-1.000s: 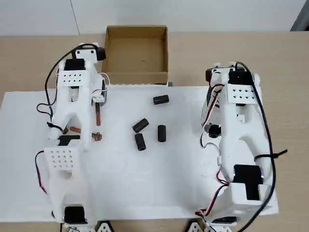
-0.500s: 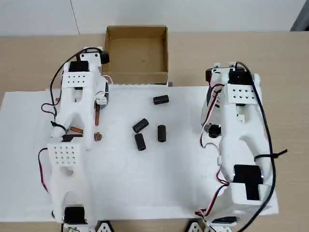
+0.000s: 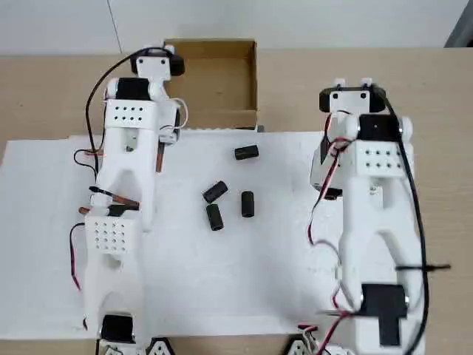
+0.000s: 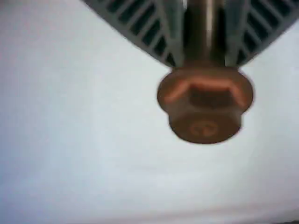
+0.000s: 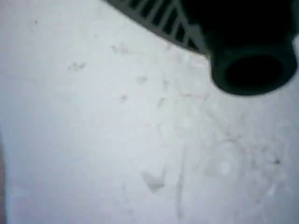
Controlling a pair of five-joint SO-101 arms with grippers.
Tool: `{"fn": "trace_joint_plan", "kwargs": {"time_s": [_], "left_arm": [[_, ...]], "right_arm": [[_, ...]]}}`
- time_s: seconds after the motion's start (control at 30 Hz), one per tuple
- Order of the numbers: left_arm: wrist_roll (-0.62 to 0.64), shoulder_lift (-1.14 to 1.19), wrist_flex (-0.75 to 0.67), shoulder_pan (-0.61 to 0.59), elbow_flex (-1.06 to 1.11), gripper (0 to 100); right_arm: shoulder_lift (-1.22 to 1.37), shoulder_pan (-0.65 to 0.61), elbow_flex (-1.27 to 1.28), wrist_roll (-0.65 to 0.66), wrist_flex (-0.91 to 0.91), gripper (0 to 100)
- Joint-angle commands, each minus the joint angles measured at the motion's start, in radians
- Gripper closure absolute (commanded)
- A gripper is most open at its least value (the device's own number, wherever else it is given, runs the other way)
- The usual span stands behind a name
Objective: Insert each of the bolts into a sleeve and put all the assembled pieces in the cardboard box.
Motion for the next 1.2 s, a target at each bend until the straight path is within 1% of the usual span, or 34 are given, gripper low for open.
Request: {"fn": "trace_joint_plan", "kwargs": {"time_s": [0.0,0.1,0.23,0.43,0.5,0.63,0.77,0.87,0.97,1.07,1.17], "left_arm": [[0.048,-0.183,0.026,0.046,-0.016,100],[0.046,-0.279,0.026,0.092,0.035,100],[0.049,-0.445,0.026,0.155,0.166,100],[0.051,-0.743,0.023,0.269,0.475,100],[0.054,-0.819,-0.005,0.305,0.588,100],[0.167,-0.945,-0.144,0.333,0.820,100],[0.235,-1.077,-0.259,0.371,1.013,100],[0.308,-1.188,-0.342,0.411,1.153,100],[0.367,-1.289,-0.474,0.431,1.307,100],[0.400,-1.370,-0.612,0.434,1.449,100],[0.405,-1.439,-0.715,0.430,1.552,100]], "right_arm": [[-0.157,-0.002,0.046,0.006,0.010,99.5],[-0.259,-0.002,0.120,0.003,0.010,99.5],[-0.409,0.004,0.232,0.002,0.008,99.5],[-0.636,-0.002,0.427,0.002,0.001,99.5],[-0.700,-0.002,0.476,0.003,-0.001,99.5],[-0.791,-0.002,0.566,0.002,-0.015,99.5],[-0.872,-0.005,0.635,0.006,-0.070,99.5],[-0.931,-0.050,0.674,0.008,-0.107,99.5],[-0.970,-0.116,0.723,0.008,-0.154,99.5],[-1.001,-0.170,0.809,0.003,-0.245,99.5],[-1.026,-0.186,0.884,0.002,-0.344,99.5]]}}
